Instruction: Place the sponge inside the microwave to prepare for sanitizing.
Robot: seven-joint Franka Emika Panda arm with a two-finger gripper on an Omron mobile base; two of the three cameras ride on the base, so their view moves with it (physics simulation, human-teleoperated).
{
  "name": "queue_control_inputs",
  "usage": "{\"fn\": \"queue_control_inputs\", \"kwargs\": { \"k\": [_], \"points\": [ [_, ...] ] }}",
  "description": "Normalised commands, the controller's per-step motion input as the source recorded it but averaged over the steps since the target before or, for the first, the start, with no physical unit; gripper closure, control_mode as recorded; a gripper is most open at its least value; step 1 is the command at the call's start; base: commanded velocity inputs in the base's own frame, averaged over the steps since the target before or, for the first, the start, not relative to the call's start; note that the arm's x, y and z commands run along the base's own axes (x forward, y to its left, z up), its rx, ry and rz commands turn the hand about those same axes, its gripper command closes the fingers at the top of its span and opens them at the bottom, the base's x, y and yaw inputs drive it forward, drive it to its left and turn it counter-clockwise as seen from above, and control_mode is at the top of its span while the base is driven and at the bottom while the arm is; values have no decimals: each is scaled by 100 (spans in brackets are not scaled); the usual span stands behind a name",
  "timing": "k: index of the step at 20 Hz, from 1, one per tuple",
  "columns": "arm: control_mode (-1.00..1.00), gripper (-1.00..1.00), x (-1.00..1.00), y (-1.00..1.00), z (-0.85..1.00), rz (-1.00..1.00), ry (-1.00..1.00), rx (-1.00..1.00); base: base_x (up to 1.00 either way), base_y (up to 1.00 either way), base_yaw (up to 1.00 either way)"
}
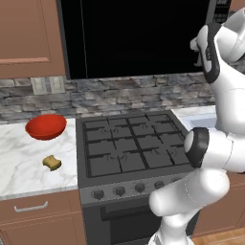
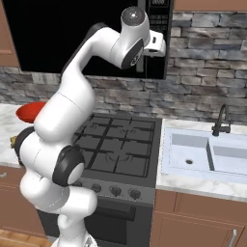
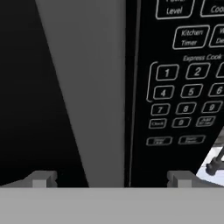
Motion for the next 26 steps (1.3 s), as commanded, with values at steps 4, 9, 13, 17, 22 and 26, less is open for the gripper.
{"fn": "queue_control_inputs", "kwargs": {
  "k": [4, 9, 13, 17, 22, 26],
  "points": [
    [-100, -100, 12, -9, 0, 3, 0, 0, 0, 0, 0],
    [-100, -100, 5, 0, 0, 0, 0, 0, 0, 0, 0],
    [-100, -100, 3, 9, 0, 0, 0, 0, 0, 0, 0],
    [-100, -100, 1, 9, -4, 0, -1, 0, 0, 0, 0],
    [-100, -100, 6, 3, -11, 0, 0, 0, 0, 0, 0],
    [-100, -100, 21, 0, -16, 0, -1, 0, 0, 0, 0]
  ]
}}
